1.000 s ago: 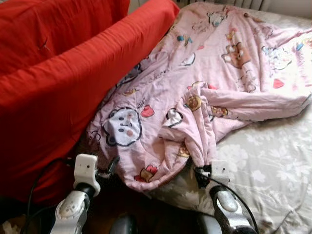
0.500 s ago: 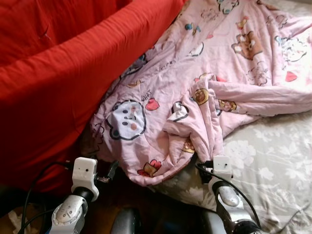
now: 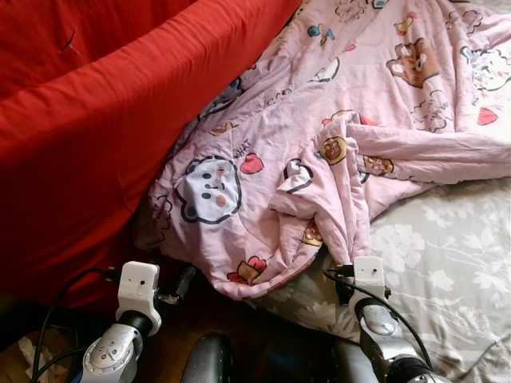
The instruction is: Clean up the room
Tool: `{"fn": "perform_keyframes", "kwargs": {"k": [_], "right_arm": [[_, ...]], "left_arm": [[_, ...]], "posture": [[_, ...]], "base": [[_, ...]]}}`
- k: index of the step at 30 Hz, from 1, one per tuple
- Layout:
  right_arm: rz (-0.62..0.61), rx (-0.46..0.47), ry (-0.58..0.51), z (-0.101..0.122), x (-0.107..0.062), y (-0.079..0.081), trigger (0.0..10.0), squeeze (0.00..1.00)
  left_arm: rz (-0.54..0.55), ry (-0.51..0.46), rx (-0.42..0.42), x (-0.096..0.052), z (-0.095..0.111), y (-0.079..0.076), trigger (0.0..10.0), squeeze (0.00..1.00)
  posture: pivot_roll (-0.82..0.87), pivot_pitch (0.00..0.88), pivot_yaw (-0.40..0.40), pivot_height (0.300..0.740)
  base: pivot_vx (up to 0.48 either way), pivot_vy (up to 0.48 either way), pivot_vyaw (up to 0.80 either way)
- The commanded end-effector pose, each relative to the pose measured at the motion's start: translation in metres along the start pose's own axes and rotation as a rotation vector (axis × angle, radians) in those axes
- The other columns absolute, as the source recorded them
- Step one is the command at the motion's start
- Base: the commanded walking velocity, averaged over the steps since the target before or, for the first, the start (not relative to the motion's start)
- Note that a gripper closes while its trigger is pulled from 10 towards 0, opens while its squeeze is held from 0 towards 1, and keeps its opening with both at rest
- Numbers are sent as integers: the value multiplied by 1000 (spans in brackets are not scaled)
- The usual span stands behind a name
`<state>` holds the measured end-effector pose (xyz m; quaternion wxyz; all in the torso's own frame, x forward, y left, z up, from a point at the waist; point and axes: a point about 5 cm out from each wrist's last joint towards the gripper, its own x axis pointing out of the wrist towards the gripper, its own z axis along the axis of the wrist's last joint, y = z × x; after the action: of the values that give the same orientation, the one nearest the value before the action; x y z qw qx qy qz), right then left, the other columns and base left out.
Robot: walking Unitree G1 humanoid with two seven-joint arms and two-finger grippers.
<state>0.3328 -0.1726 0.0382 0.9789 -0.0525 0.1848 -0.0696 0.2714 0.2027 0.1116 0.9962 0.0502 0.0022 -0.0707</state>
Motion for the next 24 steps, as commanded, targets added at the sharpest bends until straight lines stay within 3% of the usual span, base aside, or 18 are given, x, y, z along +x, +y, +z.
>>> {"fn": "perform_keyframes", "kwargs": {"k": [1, 17, 24], "right_arm": [[2, 7, 60, -15, -4, 3, 0, 0], [17, 14, 69, -26, -10, 8, 0, 0], [23, 19, 49, -23, -9, 9, 0, 0]], "left_arm": [[3, 39, 6, -6, -6, 3, 10000, 0], [9, 34, 2, 0, -5, 1, 10000, 0], [15, 16, 0, 10, -3, 1, 10000, 0]], "posture": [[132, 405, 98, 614], [118, 376, 89, 614], [108, 340, 79, 614]], "base": [[0, 0, 0], [0, 0, 0], [0, 0, 0]]}}
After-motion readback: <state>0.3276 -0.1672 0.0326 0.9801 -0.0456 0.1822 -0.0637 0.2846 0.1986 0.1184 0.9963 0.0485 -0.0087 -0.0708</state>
